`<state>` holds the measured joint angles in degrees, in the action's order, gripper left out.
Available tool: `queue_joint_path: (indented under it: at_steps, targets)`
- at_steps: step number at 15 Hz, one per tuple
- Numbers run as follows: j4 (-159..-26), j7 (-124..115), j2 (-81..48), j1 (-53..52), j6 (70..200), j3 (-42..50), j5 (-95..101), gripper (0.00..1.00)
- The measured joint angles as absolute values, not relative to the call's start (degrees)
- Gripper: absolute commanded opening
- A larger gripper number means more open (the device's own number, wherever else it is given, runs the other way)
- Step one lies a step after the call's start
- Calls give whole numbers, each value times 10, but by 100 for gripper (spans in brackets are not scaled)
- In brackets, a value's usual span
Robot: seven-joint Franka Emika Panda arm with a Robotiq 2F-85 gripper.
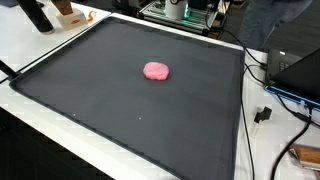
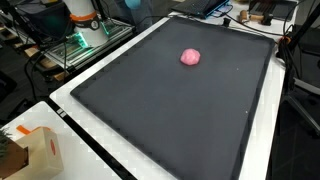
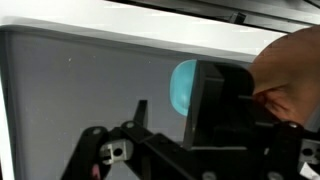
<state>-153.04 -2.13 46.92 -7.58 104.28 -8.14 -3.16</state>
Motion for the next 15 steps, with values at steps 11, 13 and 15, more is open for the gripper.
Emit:
queue_joint_path:
  at_steps: [11,13,15]
  targets:
    - [-1530,-22,472,-76,1043,-82,-32,50]
    - [-1530,-22,471,-76,1043,-82,-32,50]
    - [-1530,-22,471,-76,1043,-82,-32,50]
